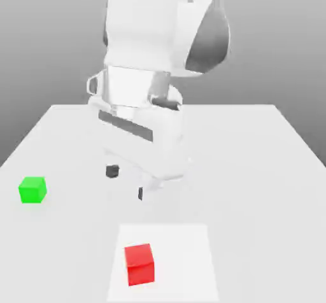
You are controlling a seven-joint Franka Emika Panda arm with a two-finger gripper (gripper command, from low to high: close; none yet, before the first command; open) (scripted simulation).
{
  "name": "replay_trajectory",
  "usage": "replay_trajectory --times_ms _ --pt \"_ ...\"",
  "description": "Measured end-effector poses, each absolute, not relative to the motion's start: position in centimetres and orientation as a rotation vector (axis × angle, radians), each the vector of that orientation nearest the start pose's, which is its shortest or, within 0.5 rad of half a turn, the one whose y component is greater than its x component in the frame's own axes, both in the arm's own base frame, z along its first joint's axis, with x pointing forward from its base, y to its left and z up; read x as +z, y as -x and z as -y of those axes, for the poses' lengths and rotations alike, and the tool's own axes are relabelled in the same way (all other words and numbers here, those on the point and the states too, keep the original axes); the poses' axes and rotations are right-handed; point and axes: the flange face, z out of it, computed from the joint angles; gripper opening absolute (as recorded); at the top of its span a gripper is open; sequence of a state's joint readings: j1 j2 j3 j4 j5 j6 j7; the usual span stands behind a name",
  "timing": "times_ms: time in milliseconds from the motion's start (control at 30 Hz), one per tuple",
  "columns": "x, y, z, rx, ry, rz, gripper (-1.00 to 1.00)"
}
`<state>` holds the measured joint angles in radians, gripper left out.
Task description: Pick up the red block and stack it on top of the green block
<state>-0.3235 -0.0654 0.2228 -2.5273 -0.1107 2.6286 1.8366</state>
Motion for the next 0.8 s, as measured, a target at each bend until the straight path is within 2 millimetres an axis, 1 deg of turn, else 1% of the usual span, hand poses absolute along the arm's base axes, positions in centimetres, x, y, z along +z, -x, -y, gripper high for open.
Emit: replay_trajectory --times_ms 100,200,267,367,400,567,600,633,700,800 --pt "26.7 -45.9 4.8 -0.143 1.704 -2.583 0.00" --pt "22.2 -44.5 4.6 -0.033 1.562 -2.712 0.00" --pt "19.7 -44.2 4.6 -0.008 1.525 -2.741 0.00" --pt "16.2 -44.1 4.5 0.000 1.514 -2.750 0.00" --pt "15.1 -44.1 4.5 0.000 1.515 -2.750 -1.00" --pt "15.1 -44.1 4.5 -0.002 1.514 -2.748 -1.00" --pt "14.6 -44.0 4.5 -0.002 1.515 -2.749 -1.00" --pt "14.9 -44.1 4.5 -0.002 1.514 -2.749 -1.00" --pt "16.7 -44.2 4.6 -0.002 1.512 -2.749 -1.00" --pt "19.9 -44.1 4.5 -0.003 1.513 -2.750 -1.00"
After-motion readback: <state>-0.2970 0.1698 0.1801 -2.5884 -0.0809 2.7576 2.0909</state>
